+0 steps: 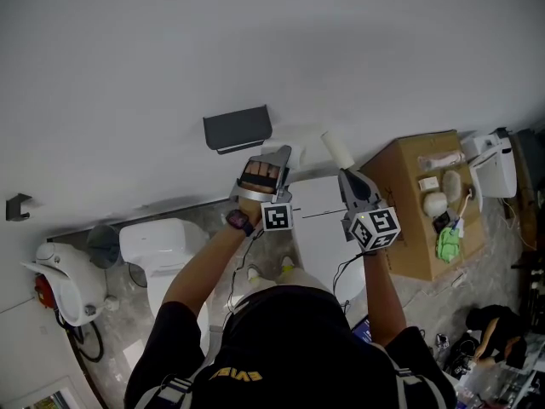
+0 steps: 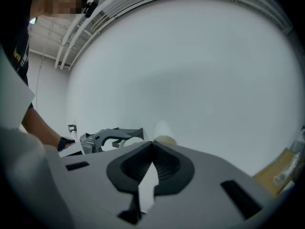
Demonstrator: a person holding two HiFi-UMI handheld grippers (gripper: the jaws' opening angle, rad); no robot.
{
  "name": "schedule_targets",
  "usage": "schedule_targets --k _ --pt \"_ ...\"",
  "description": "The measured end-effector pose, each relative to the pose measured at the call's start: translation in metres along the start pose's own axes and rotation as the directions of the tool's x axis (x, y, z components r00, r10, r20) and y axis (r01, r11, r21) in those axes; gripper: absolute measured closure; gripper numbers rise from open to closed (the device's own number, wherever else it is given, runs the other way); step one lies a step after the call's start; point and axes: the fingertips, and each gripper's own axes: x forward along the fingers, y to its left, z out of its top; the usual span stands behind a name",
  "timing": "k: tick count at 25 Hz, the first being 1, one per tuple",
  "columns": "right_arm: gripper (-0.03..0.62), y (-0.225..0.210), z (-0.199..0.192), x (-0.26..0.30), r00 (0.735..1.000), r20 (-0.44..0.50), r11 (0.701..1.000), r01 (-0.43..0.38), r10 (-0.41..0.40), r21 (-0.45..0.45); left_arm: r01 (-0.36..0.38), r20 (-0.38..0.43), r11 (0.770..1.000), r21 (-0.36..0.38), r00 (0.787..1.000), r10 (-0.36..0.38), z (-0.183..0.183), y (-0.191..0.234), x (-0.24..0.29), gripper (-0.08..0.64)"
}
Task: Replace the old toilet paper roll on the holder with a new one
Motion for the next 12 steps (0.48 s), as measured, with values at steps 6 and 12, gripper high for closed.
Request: schedule_targets --k 6,12 --pt "0.595 0.001 0.001 0.004 1.000 -0.004 1.000 -0.012 0.012 -0.004 0.014 -0.064 0.995 0.099 0.998 -0.007 -0.013 -0.017 0.016 0.282" --pt "0.595 0.000 -0.002 0.005 1.000 -0.012 1.000 -0.022 0.022 -0.001 -0.010 -0.081 0.995 0.104 0.997 0.019 -0.014 -0.016 0.025 0.282"
